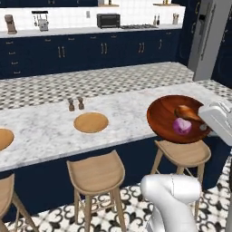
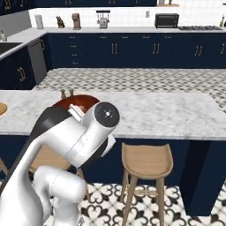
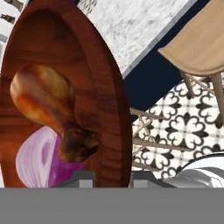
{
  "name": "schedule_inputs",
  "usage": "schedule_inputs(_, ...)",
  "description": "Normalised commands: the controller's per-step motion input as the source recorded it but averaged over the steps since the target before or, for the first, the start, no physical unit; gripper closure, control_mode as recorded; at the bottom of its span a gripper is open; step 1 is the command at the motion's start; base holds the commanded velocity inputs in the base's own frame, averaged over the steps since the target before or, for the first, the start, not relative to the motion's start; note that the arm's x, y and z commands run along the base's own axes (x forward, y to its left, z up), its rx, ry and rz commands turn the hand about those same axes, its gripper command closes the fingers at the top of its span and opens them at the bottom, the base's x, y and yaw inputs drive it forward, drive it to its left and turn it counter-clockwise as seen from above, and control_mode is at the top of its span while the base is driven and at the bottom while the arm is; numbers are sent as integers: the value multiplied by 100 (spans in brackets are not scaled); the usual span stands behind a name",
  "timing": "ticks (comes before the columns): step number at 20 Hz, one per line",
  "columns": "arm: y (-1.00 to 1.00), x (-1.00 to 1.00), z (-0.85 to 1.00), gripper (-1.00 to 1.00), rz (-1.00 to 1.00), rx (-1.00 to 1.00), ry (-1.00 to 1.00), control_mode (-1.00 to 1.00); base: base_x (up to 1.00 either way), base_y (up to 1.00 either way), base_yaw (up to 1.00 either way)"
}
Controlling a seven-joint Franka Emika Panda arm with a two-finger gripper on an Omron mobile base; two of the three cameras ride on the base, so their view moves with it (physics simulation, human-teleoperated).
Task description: Pick the chicken drumstick and onion from their plates and place them in the bowl. Then put the bowl in the fridge.
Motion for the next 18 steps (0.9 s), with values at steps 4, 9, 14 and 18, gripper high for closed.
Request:
schedule_inputs(4,0,0,0,100,0,0,0,100,0,-100,-24)
schedule_inputs(9,0,0,0,100,0,0,0,100,0,-100,-29)
schedule_inputs(14,0,0,0,100,0,0,0,100,0,-100,-33)
schedule_inputs(18,0,0,0,100,0,0,0,100,2,-100,-31)
